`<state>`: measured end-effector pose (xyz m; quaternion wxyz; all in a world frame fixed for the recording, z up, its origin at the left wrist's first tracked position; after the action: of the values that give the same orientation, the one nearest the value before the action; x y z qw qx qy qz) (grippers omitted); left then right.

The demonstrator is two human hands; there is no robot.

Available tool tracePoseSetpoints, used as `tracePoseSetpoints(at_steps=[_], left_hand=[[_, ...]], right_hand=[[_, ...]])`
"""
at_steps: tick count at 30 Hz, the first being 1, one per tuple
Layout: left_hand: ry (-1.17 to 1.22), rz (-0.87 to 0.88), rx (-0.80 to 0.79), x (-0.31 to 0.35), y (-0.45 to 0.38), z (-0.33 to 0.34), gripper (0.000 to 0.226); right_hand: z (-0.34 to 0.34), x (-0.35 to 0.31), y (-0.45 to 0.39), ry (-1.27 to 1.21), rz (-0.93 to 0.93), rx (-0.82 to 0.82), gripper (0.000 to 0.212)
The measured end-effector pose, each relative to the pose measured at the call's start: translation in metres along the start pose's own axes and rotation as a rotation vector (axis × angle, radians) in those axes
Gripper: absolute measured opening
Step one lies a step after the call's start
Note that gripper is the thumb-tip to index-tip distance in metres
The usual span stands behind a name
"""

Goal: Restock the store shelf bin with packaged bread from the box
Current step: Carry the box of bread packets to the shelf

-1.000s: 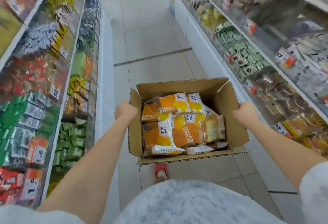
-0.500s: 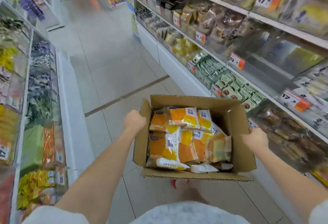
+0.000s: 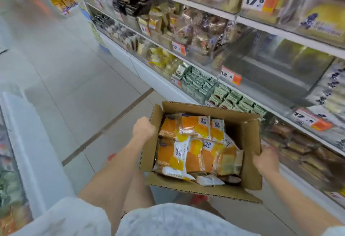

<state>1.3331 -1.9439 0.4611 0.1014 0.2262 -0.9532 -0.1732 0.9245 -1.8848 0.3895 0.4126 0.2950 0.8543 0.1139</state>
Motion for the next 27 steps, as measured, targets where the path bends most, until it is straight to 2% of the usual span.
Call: tracePoseSetpoints(at_steps=[6, 11, 15, 20, 22, 25, 27], left_hand=[[-0.024, 0.109, -0.087, 0.052, -0.068, 0.011, 0.015], [-0.061, 0.259, -0.206, 0.086, -0.128, 0.038, 0.008], [-0.096, 0.320, -0.300, 0.096, -0.183, 0.071, 0.014], [-0.161, 0.375, -0.343, 0.108, -0.238, 0.117, 0.026], [-0.168, 0.378, -0.356, 0.111, -0.260, 0.140, 0.021], [-0.190, 0.390, -0.382, 0.119, -0.288, 0.180, 0.014], [-0.194, 0.405, -0.401, 0.124, -0.303, 0.208, 0.015]], right_hand=[[0.015, 0.016, -0.024, -0.086, 0.129, 0.096, 0.013], [0.043, 0.024, -0.035, -0.202, 0.259, 0.263, 0.016], [0.070, 0.029, -0.053, -0.261, 0.340, 0.331, 0.016], [0.115, 0.052, -0.067, -0.269, 0.440, 0.416, 0.015], [0.135, 0.067, -0.076, -0.270, 0.464, 0.444, 0.022], [0.164, 0.092, -0.092, -0.282, 0.528, 0.437, 0.016], [0.181, 0.108, -0.105, -0.303, 0.531, 0.458, 0.020]])
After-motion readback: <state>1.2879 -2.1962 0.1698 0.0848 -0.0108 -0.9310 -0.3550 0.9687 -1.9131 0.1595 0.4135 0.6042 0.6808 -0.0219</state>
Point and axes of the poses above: each hand's wrist, its own y-axis away from the middle knuckle, its own z-axis out of the palm, x = y × z, the point moved 5 cm from there along -y, towards the middle knuckle, and after that the axes turned 12 degrees about -y, right-handed, at the moved point
